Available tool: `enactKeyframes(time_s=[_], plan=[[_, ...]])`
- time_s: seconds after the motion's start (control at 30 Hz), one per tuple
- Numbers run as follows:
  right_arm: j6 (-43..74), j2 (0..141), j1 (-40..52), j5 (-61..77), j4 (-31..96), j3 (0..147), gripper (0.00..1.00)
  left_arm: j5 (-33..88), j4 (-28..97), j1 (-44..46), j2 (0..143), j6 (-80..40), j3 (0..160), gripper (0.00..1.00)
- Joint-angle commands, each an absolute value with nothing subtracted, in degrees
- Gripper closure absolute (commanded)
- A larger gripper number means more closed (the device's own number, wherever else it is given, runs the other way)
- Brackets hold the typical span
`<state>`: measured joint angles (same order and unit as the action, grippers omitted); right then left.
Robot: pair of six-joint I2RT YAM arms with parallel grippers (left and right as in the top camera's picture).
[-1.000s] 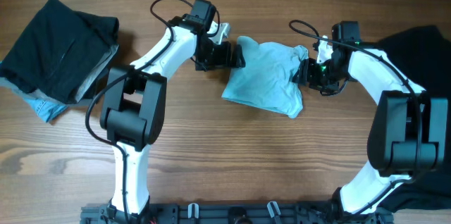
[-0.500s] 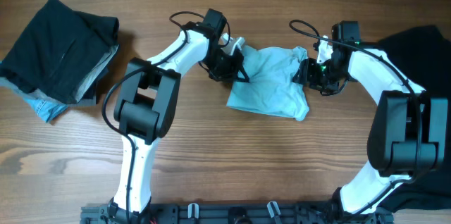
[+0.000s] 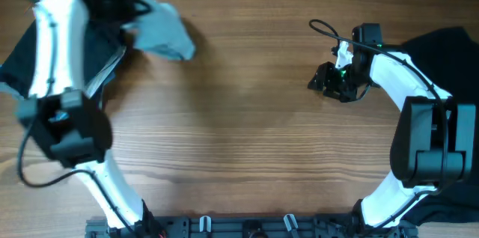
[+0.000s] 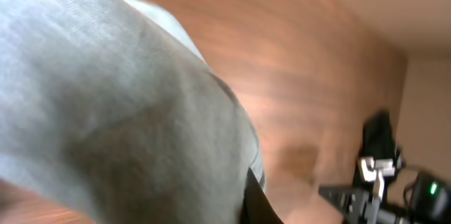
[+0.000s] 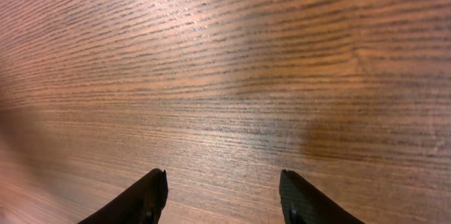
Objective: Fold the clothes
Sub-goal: 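Carry the folded shirt with the left gripper onto the dark clothes stack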
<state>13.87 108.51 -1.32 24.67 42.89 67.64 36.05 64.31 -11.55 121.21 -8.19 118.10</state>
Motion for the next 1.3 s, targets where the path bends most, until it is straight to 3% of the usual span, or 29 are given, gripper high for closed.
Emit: enactKeyframes(time_s=[0.0,0.23,0.4,0.43,0.47,0.5,0.53,0.83,0.9,0.97,1.0,1.03,1.07,1.1,1.17,1.23,1.27], plan=[[15.25,106.89,-1.23,26.06,43.53,67.66,0.45,36.56,64.75,-23.81,116.07,-6.17,119.50,0.96],[17.10,106.89,-1.23,26.24,43.51,67.66,0.45,47.75,66.94,-41.69,115.28,-1.83,119.50,0.96],[17.28,106.89,-1.23,26.24,43.48,67.66,0.45,45.82,71.24,-47.33,114.98,3.79,119.48,0.96],[18.09,106.89,-1.23,26.20,43.48,67.66,0.45,42.19,72.34,-47.59,114.98,3.90,119.48,0.92],[18.22,106.89,-1.23,26.24,43.42,67.66,0.45,39.79,72.73,-47.66,114.98,3.88,119.48,0.74],[18.22,106.89,-1.23,26.24,43.33,67.66,0.45,38.63,72.84,-47.66,114.98,3.86,119.48,0.28],[18.17,106.89,-1.23,26.24,43.31,67.66,0.45,38.70,72.86,-47.66,114.96,3.81,119.50,0.00],[17.96,106.89,-1.23,26.22,44.14,67.66,0.45,38.26,73.67,-46.28,103.85,2.92,119.66,0.00],[17.45,106.89,-1.23,26.22,43.86,67.66,0.45,37.95,75.64,-43.53,103.24,6.33,119.63,0.19],[16.21,106.89,-1.23,26.22,43.68,67.66,0.45,37.39,78.02,-40.58,103.79,9.43,119.48,0.60],[14.90,106.89,-1.23,26.24,43.70,67.66,0.46,37.43,80.31,-38.59,104.22,10.55,119.48,0.72],[13.87,106.78,-1.23,26.24,43.90,67.79,0.46,37.43,81.62,-37.30,104.44,11.44,119.48,0.75],[12.16,106.32,-1.23,26.24,44.73,68.42,0.46,37.41,84.16,-34.65,104.57,14.31,119.48,0.71],[11.25,105.62,-1.23,26.52,45.54,69.14,0.47,37.41,85.86,-32.67,104.49,16.19,119.48,0.59],[7.35,101.73,-1.23,27.09,47.42,71.50,0.46,36.86,88.75,-27.59,102.83,18.79,119.48,0.57],[5.45,96.64,-1.23,26.96,48.51,73.71,0.46,34.02,89.36,-24.23,100.22,18.87,119.48,0.49],[4.34,93.41,-1.23,26.81,48.82,75.00,0.46,31.29,89.62,-22.37,98.06,18.57,119.48,0.30]])
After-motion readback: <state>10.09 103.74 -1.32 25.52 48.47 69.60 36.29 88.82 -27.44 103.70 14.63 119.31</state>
